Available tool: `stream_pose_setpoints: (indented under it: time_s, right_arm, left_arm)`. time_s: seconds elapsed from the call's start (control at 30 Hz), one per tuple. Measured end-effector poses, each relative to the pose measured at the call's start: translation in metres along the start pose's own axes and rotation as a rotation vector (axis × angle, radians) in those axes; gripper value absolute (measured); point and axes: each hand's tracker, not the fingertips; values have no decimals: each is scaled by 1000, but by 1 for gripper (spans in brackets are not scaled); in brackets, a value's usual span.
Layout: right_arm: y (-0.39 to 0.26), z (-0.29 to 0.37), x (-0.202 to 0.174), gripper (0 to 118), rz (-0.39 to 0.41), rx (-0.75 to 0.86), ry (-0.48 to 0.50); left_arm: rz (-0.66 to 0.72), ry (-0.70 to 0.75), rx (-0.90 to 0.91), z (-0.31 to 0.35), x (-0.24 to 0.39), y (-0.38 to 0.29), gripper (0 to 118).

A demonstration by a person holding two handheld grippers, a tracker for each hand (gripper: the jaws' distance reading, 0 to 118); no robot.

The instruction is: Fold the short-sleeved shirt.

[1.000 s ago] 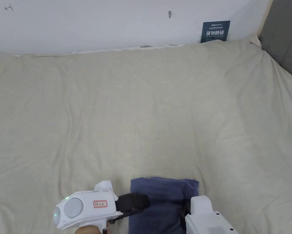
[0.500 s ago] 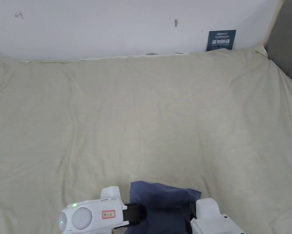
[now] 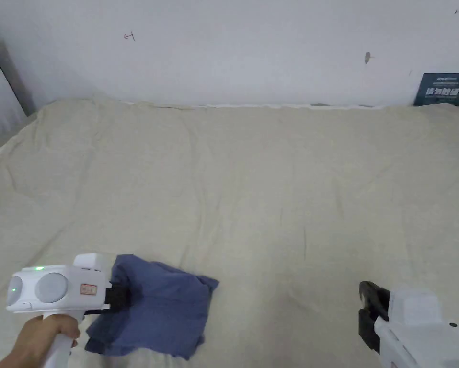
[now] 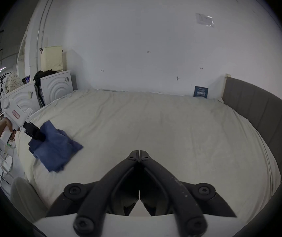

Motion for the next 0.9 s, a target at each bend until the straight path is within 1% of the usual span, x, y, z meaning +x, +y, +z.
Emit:
stream_pose_setpoints:
  time_s: [0.07,0.2,0.33,0.4,0.43,0.47,0.53,0.57,0.63,0.67,0.73,0.8,0.9]
  right_arm:
    - [8,-10,-11,1,10,7,10]
    - [17,-29,-29,1,27,5,24]
    - [20,-43,-40,1,11,15,38]
    - [23,-47,-42,1,10,15,39]
    - [24,-48,-43,1,12,14,36]
    - [25,-49,-42,1,14,14,33]
    - [27,-48,-39,1,10,13,34]
    - [29,-46,-37,1,11,17,29]
    - [32,-40,-33,1,7,28,22]
    - [34,-36,-30,1,1,37,21]
    - [41,-24,-25,1,-8,53,13]
    - [47,-10,-19,1,-15,86,-6]
    - [62,17,-8,1,-23,142,-38]
  left_arm:
    - [22,81,-4,0,-43,11,18]
    - [48,209,-21,7,-104,24,18]
    - [81,313,-23,14,-143,31,18]
    - [92,319,-25,16,-148,33,21]
    - [92,318,-19,18,-148,31,33]
    - [88,318,-5,19,-146,30,64]
    - [86,325,15,22,-140,32,114]
    - [91,323,28,25,-134,31,118]
    - [79,308,98,34,-125,34,110]
    - [84,307,104,39,-118,36,109]
    - [92,301,120,54,-99,41,109]
    - [90,286,202,78,-79,42,109]
    - [46,294,363,119,-31,42,108]
